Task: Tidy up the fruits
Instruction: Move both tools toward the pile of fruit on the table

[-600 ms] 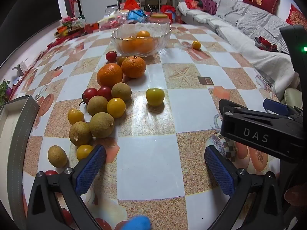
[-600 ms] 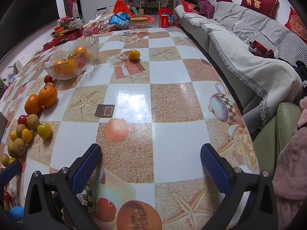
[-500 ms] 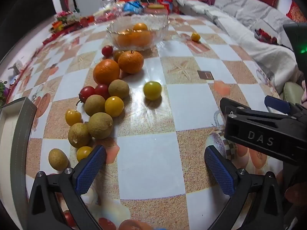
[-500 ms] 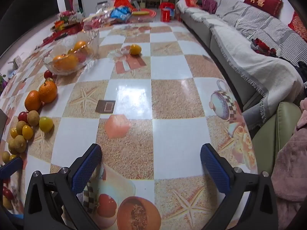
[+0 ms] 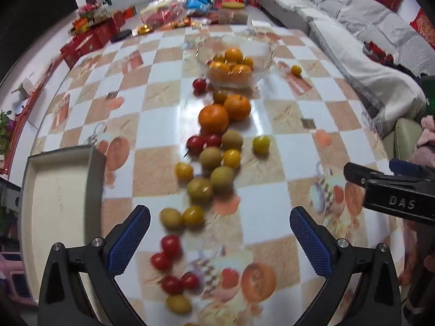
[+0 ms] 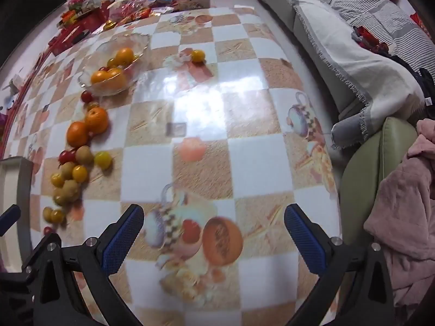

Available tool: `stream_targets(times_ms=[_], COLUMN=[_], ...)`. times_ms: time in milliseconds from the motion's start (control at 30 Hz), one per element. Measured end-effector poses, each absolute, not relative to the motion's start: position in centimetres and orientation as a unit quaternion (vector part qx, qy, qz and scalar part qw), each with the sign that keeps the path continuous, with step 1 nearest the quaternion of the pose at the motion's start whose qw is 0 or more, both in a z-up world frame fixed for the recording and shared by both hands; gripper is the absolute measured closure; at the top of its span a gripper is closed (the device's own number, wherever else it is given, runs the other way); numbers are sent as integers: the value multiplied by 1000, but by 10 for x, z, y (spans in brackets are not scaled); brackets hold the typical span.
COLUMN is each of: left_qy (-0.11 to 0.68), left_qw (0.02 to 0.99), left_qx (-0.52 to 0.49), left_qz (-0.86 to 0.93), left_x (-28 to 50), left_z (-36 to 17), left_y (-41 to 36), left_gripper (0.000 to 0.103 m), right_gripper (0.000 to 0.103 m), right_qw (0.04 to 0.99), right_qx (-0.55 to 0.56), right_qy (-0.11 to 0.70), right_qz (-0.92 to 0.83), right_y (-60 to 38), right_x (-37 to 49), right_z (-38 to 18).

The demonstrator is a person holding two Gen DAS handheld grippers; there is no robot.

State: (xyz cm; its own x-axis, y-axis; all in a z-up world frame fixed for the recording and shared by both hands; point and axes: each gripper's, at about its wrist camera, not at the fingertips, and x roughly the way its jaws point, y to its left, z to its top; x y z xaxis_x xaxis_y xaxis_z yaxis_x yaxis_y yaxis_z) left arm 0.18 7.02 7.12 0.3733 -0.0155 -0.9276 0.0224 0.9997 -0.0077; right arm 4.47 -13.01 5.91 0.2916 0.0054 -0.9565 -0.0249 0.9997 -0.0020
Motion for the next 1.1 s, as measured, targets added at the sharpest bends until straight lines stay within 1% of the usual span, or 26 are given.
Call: stream_targets(times_ms=[67, 167, 267, 400, 500, 1100], left_qy=[563, 577, 592, 607, 626, 647], left_qw=[826, 817, 806, 793, 778, 761], left_qx=[19, 16, 11, 46, 43, 42], left_qz=[4, 18, 28, 24, 10, -3], left_x=[-4, -13, -18, -24, -26, -34], left_z=[76, 85, 87, 86, 85, 74], left_y=[81, 106, 122, 132, 139, 137], left_gripper=[0, 0, 0, 0, 0, 0], right_gripper=[0, 0, 0, 0, 0, 0], right_qw=[787, 771, 776, 763, 761, 746], right_qx=[13, 34, 15, 5, -6, -3], right_qy=[616, 634, 629, 644, 645, 661], right_qz=[26, 44, 47, 61, 70, 75], right_y=[-123, -110, -94, -77, -70, -59], right_x=[39, 26, 17, 11, 5, 7], right_z=[62, 65, 72, 77, 81, 78])
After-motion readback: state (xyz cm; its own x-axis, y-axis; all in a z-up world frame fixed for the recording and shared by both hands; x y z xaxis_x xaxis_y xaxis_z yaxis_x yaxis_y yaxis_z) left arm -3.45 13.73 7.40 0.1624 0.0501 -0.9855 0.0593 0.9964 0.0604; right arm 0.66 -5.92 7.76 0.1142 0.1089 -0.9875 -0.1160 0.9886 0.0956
